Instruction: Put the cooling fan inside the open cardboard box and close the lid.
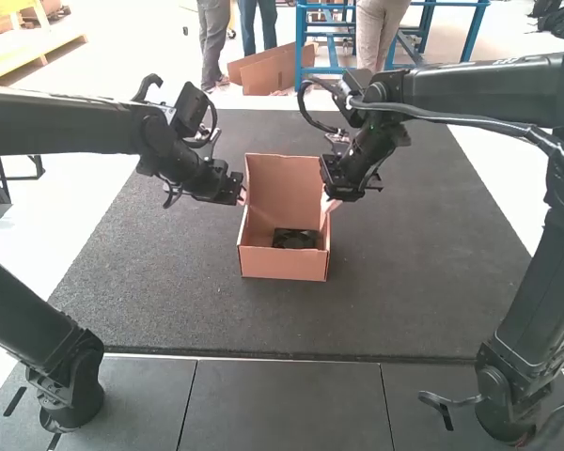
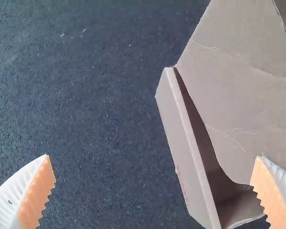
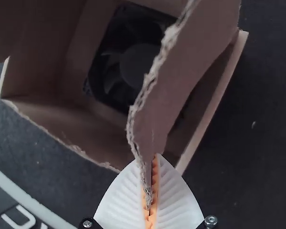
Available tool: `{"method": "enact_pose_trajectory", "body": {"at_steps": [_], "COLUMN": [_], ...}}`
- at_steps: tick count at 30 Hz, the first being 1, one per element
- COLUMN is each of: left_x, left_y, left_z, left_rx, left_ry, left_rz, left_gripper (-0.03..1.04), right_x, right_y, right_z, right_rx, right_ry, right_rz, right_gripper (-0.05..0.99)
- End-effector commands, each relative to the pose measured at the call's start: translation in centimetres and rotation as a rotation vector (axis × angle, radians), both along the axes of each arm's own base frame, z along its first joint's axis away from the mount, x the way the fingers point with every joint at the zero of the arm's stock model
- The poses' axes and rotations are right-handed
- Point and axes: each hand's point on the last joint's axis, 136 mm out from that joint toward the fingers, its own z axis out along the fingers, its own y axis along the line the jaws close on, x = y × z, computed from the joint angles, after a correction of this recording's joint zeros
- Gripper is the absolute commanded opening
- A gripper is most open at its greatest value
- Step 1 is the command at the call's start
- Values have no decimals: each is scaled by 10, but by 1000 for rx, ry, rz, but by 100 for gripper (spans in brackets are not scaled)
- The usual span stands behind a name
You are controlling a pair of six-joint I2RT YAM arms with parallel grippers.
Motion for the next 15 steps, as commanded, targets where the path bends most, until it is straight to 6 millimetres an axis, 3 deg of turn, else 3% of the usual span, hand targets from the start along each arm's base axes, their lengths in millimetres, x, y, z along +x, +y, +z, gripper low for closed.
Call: {"method": "enact_pose_trajectory", "body": {"at_steps": [1, 15], "left_x": [-6, -23], "left_y": [-3, 3], "left_z": [8, 3], "left_rx": [-19, -14], "left_ry": [-27, -10], "left_rz": [-20, -21], "left_gripper": [97, 97], "right_x": [-14, -22], "right_y": [10, 6], "right_z": [4, -12], "right_rx": [31, -2], "right_ry": [2, 22], "right_rz": [54, 64], "right_gripper": [-1, -2]}}
